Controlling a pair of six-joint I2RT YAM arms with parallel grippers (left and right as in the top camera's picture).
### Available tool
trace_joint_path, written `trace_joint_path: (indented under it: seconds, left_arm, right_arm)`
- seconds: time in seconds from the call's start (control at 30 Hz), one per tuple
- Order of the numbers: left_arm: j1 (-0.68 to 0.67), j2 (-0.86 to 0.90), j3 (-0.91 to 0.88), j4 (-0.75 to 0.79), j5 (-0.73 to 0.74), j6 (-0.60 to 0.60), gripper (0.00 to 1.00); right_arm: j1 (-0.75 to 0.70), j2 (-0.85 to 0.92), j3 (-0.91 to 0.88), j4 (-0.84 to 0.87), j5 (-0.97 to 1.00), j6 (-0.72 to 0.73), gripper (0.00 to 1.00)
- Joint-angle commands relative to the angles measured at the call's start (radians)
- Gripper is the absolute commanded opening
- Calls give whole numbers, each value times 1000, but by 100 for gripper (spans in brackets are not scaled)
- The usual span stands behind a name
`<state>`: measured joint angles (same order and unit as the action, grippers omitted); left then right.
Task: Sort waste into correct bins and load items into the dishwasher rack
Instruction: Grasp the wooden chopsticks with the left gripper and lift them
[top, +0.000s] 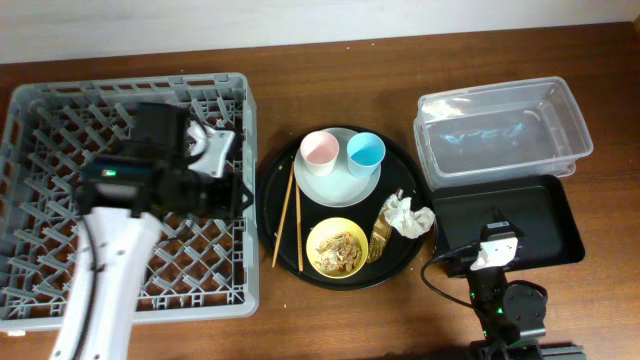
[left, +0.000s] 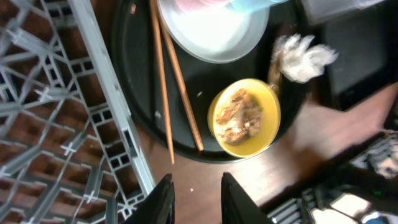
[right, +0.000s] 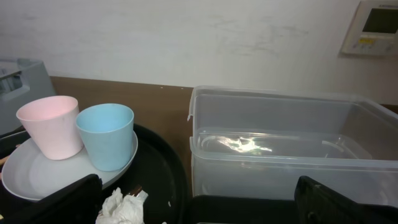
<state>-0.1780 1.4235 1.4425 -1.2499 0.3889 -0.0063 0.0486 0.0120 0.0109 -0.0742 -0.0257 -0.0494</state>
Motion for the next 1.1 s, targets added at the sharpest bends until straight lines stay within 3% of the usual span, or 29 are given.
trace_joint_path:
  seconds: [0.0, 0.13, 0.2, 0.23, 0.73, 0.8, 1.07]
  left_arm:
    - [-149, 26, -115, 95, -250, -207, 30]
    - [-296, 54, -182, 189, -381, -259, 35]
    - [-385, 86, -187, 212, -518, -259, 47]
    - [-412, 107, -187, 223, -553, -259, 47]
    - [-452, 460, -187, 360, -608, -264, 45]
    - [-452, 481, -187, 385, -634, -264, 39]
    - [-452, 494, -246, 473, -678, -282, 34]
  right_arm:
    - [3, -6, -5, -4, 5, 2, 99]
    - [3, -6, -5, -4, 5, 1, 99]
    - [3, -6, -5, -4, 5, 1, 99]
    - [3, -6, -5, -4, 5, 1, 99]
    - [3, -6, -5, -4, 5, 2, 99]
    - [3, -6, -5, -4, 5, 1, 99]
    - [3, -6, -5, -4, 5, 2, 99]
